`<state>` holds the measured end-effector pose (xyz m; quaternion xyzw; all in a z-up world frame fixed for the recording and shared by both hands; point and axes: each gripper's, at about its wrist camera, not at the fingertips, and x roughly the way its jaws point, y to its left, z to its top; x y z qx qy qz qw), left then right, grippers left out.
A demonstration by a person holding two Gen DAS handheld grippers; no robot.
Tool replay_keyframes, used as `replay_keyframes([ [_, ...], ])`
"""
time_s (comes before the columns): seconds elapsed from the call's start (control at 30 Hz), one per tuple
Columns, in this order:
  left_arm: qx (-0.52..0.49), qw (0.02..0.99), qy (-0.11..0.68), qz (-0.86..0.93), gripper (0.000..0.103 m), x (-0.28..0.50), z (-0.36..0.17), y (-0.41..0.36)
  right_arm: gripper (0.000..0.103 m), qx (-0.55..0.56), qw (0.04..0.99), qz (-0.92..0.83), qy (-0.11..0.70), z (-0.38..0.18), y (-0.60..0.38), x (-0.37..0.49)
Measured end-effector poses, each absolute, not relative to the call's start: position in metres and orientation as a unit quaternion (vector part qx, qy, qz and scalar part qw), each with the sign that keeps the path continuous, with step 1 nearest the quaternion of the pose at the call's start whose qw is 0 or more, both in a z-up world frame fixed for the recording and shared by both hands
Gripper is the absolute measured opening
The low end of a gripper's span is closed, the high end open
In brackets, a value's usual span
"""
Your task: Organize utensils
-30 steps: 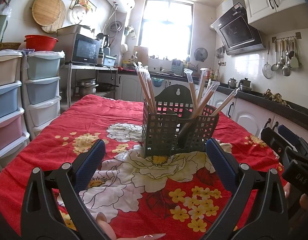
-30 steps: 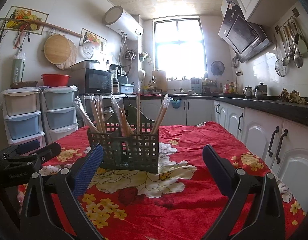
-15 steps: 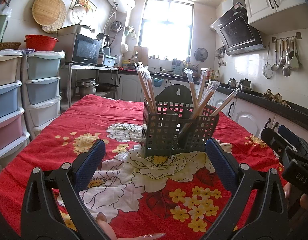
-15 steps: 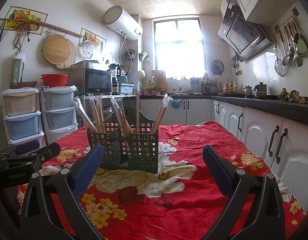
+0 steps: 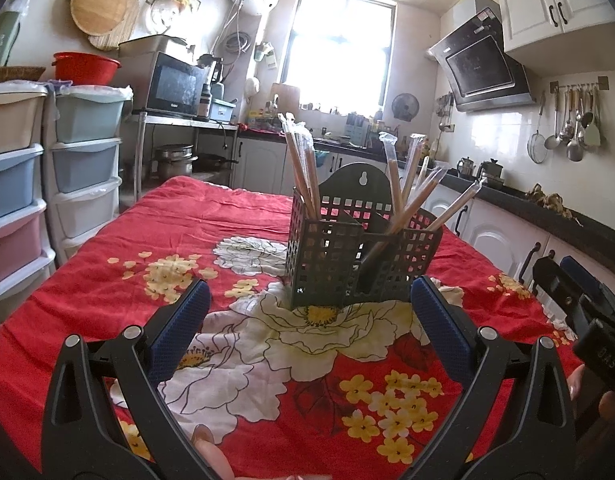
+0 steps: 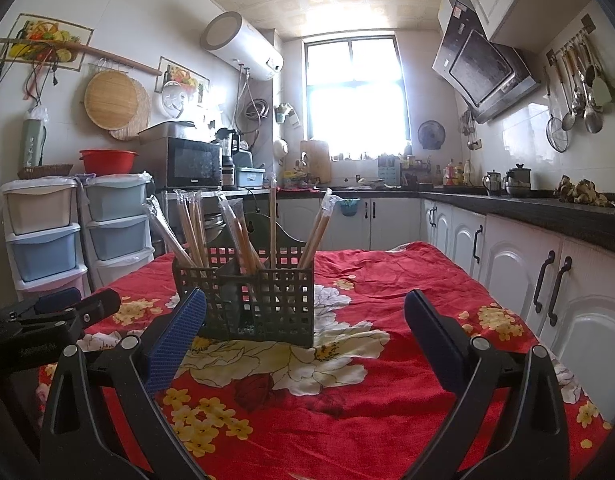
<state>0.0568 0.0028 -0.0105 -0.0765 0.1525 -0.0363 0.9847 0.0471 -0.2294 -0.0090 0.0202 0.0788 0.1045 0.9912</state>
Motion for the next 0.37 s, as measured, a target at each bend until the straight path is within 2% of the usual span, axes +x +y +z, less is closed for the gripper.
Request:
replay_keyframes([
  [0.17,-0.071,0.976,0.206,-0.016,0.093,0.075,0.001,0.021,0.097,0.03,0.991,0.061,0.115,0.0,-0.253,0.069],
  [0.23,-0.052,0.965,0.256,0.014,0.093,0.1,0.003,0.039,0.097,0.036,0.985,0.029,0.166,0.001,-0.273,0.097],
  [0.37,-0.026,0.929,0.356,0.101,0.093,0.16,-0.02,0.084,0.097,0.01,0.934,-0.076,0.348,-0.032,-0.316,0.187],
])
